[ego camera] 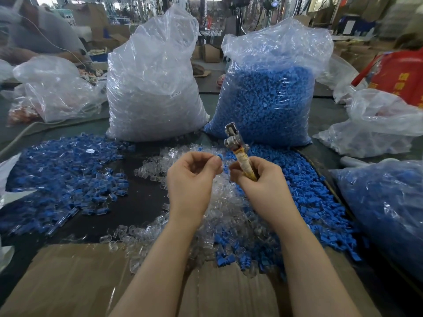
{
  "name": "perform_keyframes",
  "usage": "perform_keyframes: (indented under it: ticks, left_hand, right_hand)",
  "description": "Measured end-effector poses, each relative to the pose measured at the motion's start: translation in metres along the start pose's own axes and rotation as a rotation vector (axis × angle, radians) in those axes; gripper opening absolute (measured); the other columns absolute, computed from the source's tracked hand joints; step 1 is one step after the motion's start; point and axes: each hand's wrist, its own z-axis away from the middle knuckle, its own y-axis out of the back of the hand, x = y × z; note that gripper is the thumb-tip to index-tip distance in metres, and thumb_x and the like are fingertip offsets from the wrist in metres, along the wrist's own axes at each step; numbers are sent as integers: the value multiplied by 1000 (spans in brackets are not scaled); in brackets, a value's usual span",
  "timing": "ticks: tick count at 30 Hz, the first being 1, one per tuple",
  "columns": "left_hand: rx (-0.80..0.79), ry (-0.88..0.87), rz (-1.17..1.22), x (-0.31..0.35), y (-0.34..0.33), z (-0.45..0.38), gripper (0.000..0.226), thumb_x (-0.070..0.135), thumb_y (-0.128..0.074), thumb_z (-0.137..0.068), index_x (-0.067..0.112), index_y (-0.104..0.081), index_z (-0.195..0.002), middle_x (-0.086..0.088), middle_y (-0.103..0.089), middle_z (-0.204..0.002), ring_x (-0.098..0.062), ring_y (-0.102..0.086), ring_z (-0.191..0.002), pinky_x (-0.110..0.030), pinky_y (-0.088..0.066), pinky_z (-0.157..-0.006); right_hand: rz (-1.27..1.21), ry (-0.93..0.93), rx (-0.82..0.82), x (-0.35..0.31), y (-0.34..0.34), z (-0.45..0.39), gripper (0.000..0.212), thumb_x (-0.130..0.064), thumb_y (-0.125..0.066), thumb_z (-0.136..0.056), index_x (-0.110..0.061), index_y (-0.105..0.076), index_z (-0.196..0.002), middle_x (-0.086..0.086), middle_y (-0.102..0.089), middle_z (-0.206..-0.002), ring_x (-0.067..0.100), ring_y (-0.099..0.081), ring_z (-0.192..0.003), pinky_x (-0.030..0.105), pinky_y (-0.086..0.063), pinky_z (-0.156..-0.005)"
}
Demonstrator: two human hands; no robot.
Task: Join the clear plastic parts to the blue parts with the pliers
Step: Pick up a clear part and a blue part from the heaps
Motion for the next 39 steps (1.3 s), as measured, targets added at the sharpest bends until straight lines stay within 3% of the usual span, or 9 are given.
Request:
perform_keyframes:
  ticks: [4, 10, 13, 15, 19, 23, 30, 36, 39]
  left_hand:
    - [17, 39, 148, 3, 5, -4, 6, 3, -69, -88, 8, -68, -85, -1, -73, -71, -13, -70, -70, -19, -55, -68]
    - [15, -10, 153, 4, 10, -5, 2, 5, -67, -90, 3, -68, -89, 2, -72, -72, -5, -67, -67, -17, -53, -67]
    - [8, -11, 139, 5, 10, -6, 2, 4, -67, -89, 3, -69, -89, 2, -72, -71, -6, -67, -67, -16, -53, -66]
    - [5, -2, 120, 5, 9, -5, 2, 4, -70, -87, 5, -69, -86, 0, -72, -71, -10, -69, -68, -18, -54, -67]
    - [-12, -25, -10, 2, 3, -1, 11, 2, -74, -84, 12, -69, -79, -1, -72, -71, -13, -70, -69, -20, -56, -67]
    - [-40, -58, -117, 1, -3, 2, 17, 2, -74, -84, 16, -68, -75, 0, -72, -71, -15, -70, -70, -26, -59, -69]
    - [-69, -66, -165, 1, -3, 4, 25, 0, -73, -84, 22, -67, -73, 3, -72, -71, -13, -71, -72, -23, -59, -69]
    - [-67, -77, -177, 2, -3, 4, 21, 2, -73, -84, 21, -68, -75, 4, -72, -71, -11, -71, -71, -23, -58, -69]
    - [-39, -32, -59, 3, 0, 1, 17, 2, -72, -86, 17, -68, -79, 1, -73, -72, -11, -70, -71, -19, -56, -68]
  right_hand:
    - [74, -44, -124, 5, 7, 1, 8, -26, -68, -87, -19, -66, -87, 10, -67, -84, 33, -63, -84, 54, -54, -80]
    - [120, -39, -224, 5, 7, 1, 12, -27, -69, -88, -16, -65, -91, 10, -67, -88, 31, -64, -87, 53, -54, -84]
    - [117, -4, -185, 5, 3, 0, 12, -28, -70, -88, -18, -64, -88, -5, -65, -77, 19, -61, -73, 43, -53, -73]
    - [92, 24, -106, 5, -1, 0, 13, -28, -69, -88, -17, -62, -83, -10, -57, -66, 11, -50, -60, 35, -44, -62]
    - [38, 103, 48, 1, -8, -1, 15, -27, -69, -89, -16, -62, -82, -11, -53, -59, 6, -42, -53, 32, -39, -53]
    - [42, 163, 128, -1, -8, -1, 13, -24, -69, -90, -15, -63, -83, -9, -53, -60, 7, -44, -55, 31, -40, -53]
    - [76, 157, 114, -1, -6, -1, 9, -22, -68, -90, -17, -63, -84, -5, -57, -63, 17, -51, -59, 40, -46, -57]
    - [66, 126, 81, -1, -5, -1, 11, -26, -67, -91, -18, -63, -85, -11, -55, -60, 6, -45, -53, 33, -42, -54]
    - [39, 90, 11, 0, -1, -1, 12, -26, -68, -90, -15, -63, -86, -4, -55, -63, 6, -45, -55, 33, -42, -56]
